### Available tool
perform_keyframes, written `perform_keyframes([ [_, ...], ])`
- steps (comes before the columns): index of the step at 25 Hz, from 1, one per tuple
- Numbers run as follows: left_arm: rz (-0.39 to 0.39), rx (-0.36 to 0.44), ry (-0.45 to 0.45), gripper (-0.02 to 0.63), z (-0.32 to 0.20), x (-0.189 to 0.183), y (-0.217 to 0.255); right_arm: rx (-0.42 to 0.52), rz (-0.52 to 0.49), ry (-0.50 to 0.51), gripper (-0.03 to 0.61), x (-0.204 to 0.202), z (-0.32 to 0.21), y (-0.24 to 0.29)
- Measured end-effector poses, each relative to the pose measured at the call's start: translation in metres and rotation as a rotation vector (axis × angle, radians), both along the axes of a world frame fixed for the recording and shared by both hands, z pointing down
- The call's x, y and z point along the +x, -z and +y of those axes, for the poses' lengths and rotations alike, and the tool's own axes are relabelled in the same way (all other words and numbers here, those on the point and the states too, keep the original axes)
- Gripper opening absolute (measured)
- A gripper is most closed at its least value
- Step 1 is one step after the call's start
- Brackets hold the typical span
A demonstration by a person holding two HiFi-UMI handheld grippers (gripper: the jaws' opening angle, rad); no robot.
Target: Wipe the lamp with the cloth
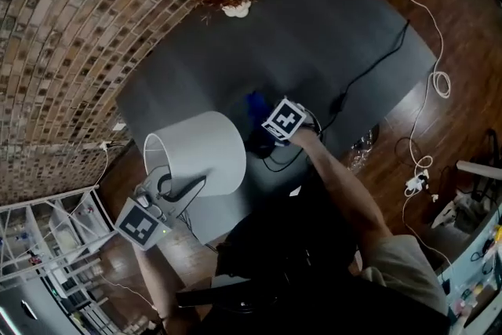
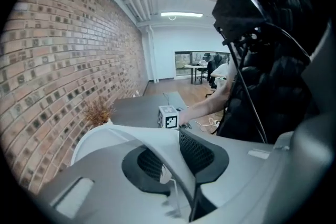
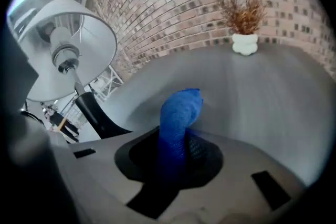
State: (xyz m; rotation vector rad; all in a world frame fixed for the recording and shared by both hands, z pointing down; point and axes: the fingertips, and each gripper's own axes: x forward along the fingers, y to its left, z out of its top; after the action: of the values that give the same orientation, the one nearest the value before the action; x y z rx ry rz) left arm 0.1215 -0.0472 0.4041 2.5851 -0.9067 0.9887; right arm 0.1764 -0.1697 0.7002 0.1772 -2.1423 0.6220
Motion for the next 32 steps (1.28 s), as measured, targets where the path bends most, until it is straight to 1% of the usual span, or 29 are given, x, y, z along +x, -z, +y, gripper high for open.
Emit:
perform_keyframes([
  [1, 0.015, -0.014, 0.031, 0.078, -0.008, -0.003, 0.002, 0.027, 0.000, -0.033, 0.084, 0.011, -0.011, 0.004],
  [2, 0.030, -0.027, 0.053, 0.078, -0.019, -0.005, 0.004, 0.044, -0.043, -0.068, 0.084, 0.017, -0.023, 0.015],
  [4, 0.045, -0.040, 0.052, 0.078, -0.044, -0.013, 0.008, 0.033, -0.198, -0.126, 0.084, 0.013, -0.041, 0.050],
  [6, 0.025, -0.043, 0.022, 0.080, -0.063, -0.024, 0.007, -0.013, -0.377, -0.158, 0.084, -0.002, -0.042, 0.091],
  [7, 0.010, -0.045, 0.016, 0.080, -0.070, -0.028, 0.004, -0.030, -0.443, -0.170, 0.084, -0.008, -0.039, 0.108],
  [8, -0.006, -0.046, 0.017, 0.078, -0.077, -0.030, 0.003, -0.036, -0.484, -0.183, 0.084, -0.010, -0.038, 0.119],
  [9, -0.025, -0.045, 0.021, 0.078, -0.087, -0.032, 0.001, -0.031, -0.503, -0.197, 0.084, -0.010, -0.039, 0.126],
  [13, -0.164, -0.026, 0.028, 0.078, -0.133, -0.043, -0.006, -0.008, -0.505, -0.256, 0.084, 0.000, -0.048, 0.138],
  [17, -0.290, -0.039, 0.032, 0.078, -0.181, -0.045, -0.015, -0.018, -0.486, -0.308, 0.084, 0.013, -0.057, 0.131],
  [19, -0.328, -0.058, 0.030, 0.080, -0.202, -0.039, -0.018, -0.021, -0.490, -0.322, 0.084, 0.016, -0.059, 0.131],
  [22, -0.361, -0.111, 0.002, 0.084, -0.223, -0.023, -0.022, -0.021, -0.488, -0.333, 0.084, 0.021, -0.056, 0.130],
  [24, -0.402, -0.149, -0.015, 0.087, -0.229, -0.021, -0.028, -0.035, -0.493, -0.342, 0.084, 0.023, -0.050, 0.128],
  [26, -0.422, -0.178, -0.028, 0.087, -0.229, -0.018, -0.032, -0.048, -0.512, -0.349, 0.084, 0.026, -0.046, 0.132],
  [29, -0.444, -0.218, -0.051, 0.098, -0.218, -0.015, -0.033, -0.050, -0.539, -0.355, 0.084, 0.030, -0.045, 0.143],
  [32, -0.499, -0.250, -0.074, 0.107, -0.207, -0.020, -0.032, -0.047, -0.565, -0.338, 0.084, 0.030, -0.041, 0.153],
])
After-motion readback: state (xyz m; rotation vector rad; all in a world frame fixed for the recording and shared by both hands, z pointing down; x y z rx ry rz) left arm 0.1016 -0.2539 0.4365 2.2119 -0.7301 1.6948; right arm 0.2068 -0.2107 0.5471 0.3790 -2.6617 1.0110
